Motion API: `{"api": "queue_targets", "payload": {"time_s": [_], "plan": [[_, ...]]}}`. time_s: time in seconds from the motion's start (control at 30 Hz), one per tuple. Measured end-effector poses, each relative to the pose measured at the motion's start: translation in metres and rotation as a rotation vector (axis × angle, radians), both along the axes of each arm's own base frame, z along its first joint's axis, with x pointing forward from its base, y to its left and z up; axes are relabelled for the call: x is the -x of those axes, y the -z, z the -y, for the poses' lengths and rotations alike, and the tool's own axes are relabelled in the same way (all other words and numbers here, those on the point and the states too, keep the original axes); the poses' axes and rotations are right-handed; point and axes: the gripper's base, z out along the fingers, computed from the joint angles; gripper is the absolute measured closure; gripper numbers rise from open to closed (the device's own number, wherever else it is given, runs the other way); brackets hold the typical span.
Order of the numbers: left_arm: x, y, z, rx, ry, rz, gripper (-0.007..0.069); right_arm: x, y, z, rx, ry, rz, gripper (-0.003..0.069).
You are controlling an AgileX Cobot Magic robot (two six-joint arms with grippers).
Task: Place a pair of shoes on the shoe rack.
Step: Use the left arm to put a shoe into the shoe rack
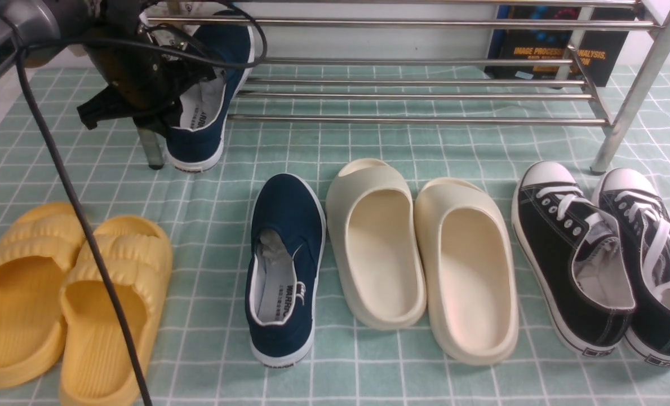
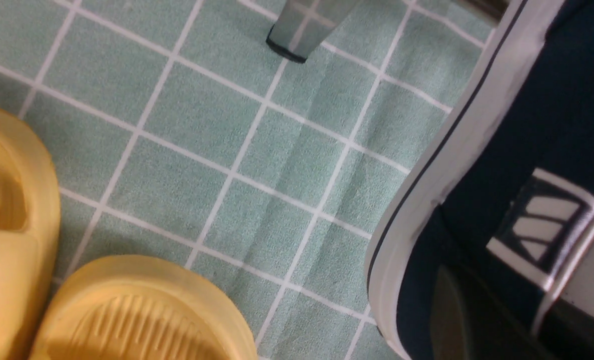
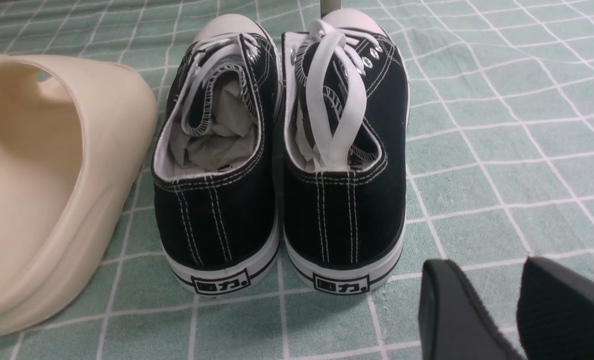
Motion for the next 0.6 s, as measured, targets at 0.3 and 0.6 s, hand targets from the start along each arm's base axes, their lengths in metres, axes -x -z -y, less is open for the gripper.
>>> {"api": "queue_targets", "payload": {"time_s": [0.3,0.6], "plan": [[-0.007,0.003,0.001,0.041,-0.062,0.053,0.0615,0.0,0.0,0.0,0.0,0.0,0.0,0.042],[-0.017,0.011,-0.006,0.112,-0.121,0.088,0.0606,0.0,0.0,0.0,0.0,0.0,0.0,0.042]]}}
